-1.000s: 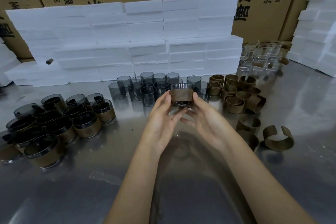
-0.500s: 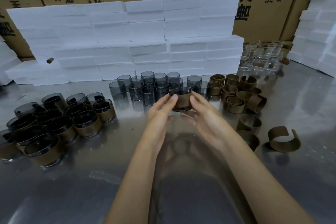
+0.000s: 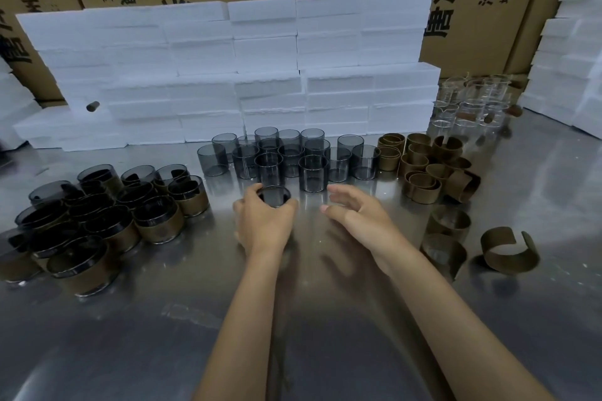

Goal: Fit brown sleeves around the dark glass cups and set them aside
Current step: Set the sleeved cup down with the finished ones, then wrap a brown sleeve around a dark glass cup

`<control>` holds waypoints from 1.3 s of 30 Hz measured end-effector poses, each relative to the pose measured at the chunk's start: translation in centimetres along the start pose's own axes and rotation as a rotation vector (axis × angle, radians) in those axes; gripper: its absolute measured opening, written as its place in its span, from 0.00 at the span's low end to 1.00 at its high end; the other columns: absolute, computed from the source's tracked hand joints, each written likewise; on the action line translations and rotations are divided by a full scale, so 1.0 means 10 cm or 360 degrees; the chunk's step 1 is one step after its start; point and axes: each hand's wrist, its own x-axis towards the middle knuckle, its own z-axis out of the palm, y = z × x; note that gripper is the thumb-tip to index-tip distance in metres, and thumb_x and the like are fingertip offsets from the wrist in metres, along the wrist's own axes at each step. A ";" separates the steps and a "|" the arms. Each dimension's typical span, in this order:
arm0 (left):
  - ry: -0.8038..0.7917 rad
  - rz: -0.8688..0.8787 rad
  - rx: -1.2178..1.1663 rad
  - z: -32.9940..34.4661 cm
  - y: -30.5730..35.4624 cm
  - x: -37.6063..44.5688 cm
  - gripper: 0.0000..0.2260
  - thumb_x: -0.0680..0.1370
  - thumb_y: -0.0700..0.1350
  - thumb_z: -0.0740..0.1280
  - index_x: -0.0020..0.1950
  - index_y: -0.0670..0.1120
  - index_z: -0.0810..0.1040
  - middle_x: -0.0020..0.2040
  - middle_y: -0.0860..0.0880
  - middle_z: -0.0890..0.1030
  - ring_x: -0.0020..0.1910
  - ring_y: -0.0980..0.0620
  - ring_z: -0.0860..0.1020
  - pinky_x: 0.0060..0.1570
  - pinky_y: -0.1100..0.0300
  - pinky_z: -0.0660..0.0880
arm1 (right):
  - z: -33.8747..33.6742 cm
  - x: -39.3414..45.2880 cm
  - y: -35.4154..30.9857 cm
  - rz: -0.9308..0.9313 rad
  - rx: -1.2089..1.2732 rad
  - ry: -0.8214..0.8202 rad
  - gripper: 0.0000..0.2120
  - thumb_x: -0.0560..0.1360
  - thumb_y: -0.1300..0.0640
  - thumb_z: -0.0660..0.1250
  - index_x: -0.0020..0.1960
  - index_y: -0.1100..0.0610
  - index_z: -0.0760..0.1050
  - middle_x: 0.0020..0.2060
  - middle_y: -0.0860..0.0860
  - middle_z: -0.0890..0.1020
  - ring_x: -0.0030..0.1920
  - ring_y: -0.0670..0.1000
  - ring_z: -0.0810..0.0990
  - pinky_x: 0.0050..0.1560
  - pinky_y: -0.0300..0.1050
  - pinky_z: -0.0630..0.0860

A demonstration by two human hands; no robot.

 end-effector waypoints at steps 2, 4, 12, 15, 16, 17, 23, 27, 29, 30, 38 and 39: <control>0.0111 -0.0026 0.0216 -0.06 -0.03 0.03 0.30 0.74 0.52 0.73 0.75 0.51 0.69 0.72 0.45 0.70 0.70 0.42 0.71 0.72 0.44 0.66 | -0.01 0.00 0.00 0.0024 -0.0020 0.0019 0.20 0.77 0.57 0.74 0.68 0.51 0.77 0.65 0.49 0.79 0.64 0.47 0.77 0.61 0.39 0.71; 0.0243 -0.0032 0.0375 -0.12 -0.06 0.05 0.31 0.76 0.53 0.72 0.77 0.50 0.66 0.75 0.43 0.68 0.74 0.42 0.64 0.72 0.44 0.60 | -0.02 0.01 0.02 0.0059 -0.0017 0.0030 0.19 0.77 0.57 0.73 0.67 0.52 0.77 0.63 0.49 0.80 0.63 0.47 0.78 0.60 0.39 0.72; 0.0669 0.0677 0.0469 -0.16 -0.06 0.00 0.17 0.76 0.39 0.68 0.65 0.46 0.77 0.60 0.44 0.76 0.60 0.41 0.73 0.56 0.48 0.68 | -0.04 0.07 0.08 0.0087 -0.0023 0.0106 0.10 0.78 0.58 0.72 0.59 0.50 0.79 0.54 0.47 0.82 0.53 0.44 0.79 0.50 0.35 0.74; 0.0284 0.0477 0.0224 -0.10 -0.06 -0.01 0.11 0.80 0.42 0.64 0.59 0.49 0.80 0.52 0.51 0.82 0.55 0.44 0.80 0.47 0.55 0.68 | -0.05 0.09 0.10 0.0105 -0.0012 0.0127 0.08 0.79 0.58 0.71 0.57 0.50 0.80 0.52 0.47 0.82 0.54 0.47 0.80 0.57 0.40 0.75; 0.0199 0.0382 0.0221 -0.09 -0.08 0.00 0.12 0.80 0.42 0.63 0.62 0.49 0.80 0.56 0.50 0.83 0.57 0.43 0.80 0.49 0.56 0.69 | -0.06 0.10 0.11 0.0112 -0.0010 0.0137 0.08 0.79 0.58 0.70 0.56 0.50 0.80 0.52 0.47 0.82 0.54 0.47 0.80 0.59 0.41 0.76; 0.0150 0.0303 0.0232 -0.09 -0.10 0.02 0.14 0.81 0.42 0.63 0.65 0.49 0.79 0.60 0.48 0.83 0.61 0.43 0.79 0.52 0.55 0.70 | -0.06 0.11 0.11 0.0119 -0.0005 0.0149 0.07 0.79 0.58 0.70 0.56 0.50 0.80 0.51 0.47 0.82 0.54 0.47 0.80 0.60 0.42 0.76; 0.0234 0.0056 0.0005 -0.23 -0.21 0.19 0.22 0.81 0.41 0.63 0.77 0.49 0.71 0.72 0.43 0.76 0.72 0.44 0.73 0.66 0.53 0.69 | -0.07 0.13 0.14 0.0149 0.0063 0.0176 0.05 0.79 0.59 0.68 0.51 0.50 0.81 0.50 0.50 0.83 0.49 0.47 0.81 0.52 0.38 0.78; 0.0354 0.0009 -0.0220 -0.28 -0.24 0.28 0.21 0.82 0.39 0.61 0.76 0.47 0.71 0.73 0.48 0.76 0.70 0.49 0.74 0.58 0.62 0.65 | -0.10 0.14 0.17 0.0165 0.0127 0.0188 0.06 0.80 0.60 0.67 0.51 0.53 0.82 0.51 0.53 0.84 0.50 0.48 0.82 0.56 0.42 0.80; 0.0423 -0.0013 -0.0207 -0.29 -0.26 0.31 0.20 0.82 0.39 0.60 0.74 0.47 0.71 0.72 0.48 0.76 0.69 0.49 0.74 0.56 0.63 0.63 | -0.11 0.15 0.18 0.0172 0.0156 0.0202 0.06 0.80 0.61 0.66 0.51 0.55 0.82 0.52 0.54 0.85 0.50 0.48 0.83 0.57 0.43 0.81; 0.0419 -0.0013 -0.0183 -0.28 -0.26 0.31 0.20 0.82 0.39 0.60 0.74 0.46 0.71 0.72 0.47 0.76 0.69 0.47 0.74 0.56 0.62 0.64 | -0.12 0.15 0.17 0.0175 0.0166 0.0211 0.07 0.80 0.62 0.66 0.51 0.56 0.82 0.52 0.55 0.85 0.51 0.49 0.83 0.55 0.41 0.82; 0.0232 0.0522 0.0486 -0.23 0.16 0.75 0.22 0.78 0.33 0.60 0.72 0.40 0.72 0.69 0.39 0.75 0.67 0.39 0.73 0.65 0.46 0.72 | -0.12 0.17 0.17 0.0211 0.0250 0.0229 0.09 0.82 0.61 0.64 0.49 0.56 0.83 0.48 0.54 0.86 0.50 0.50 0.85 0.56 0.45 0.83; 0.0220 0.0523 0.0640 -0.27 0.23 0.91 0.21 0.77 0.33 0.61 0.71 0.39 0.72 0.68 0.38 0.75 0.67 0.38 0.73 0.65 0.44 0.72 | -0.13 0.18 0.17 0.0218 0.0268 0.0221 0.09 0.82 0.61 0.64 0.48 0.56 0.83 0.48 0.54 0.87 0.47 0.49 0.85 0.54 0.45 0.83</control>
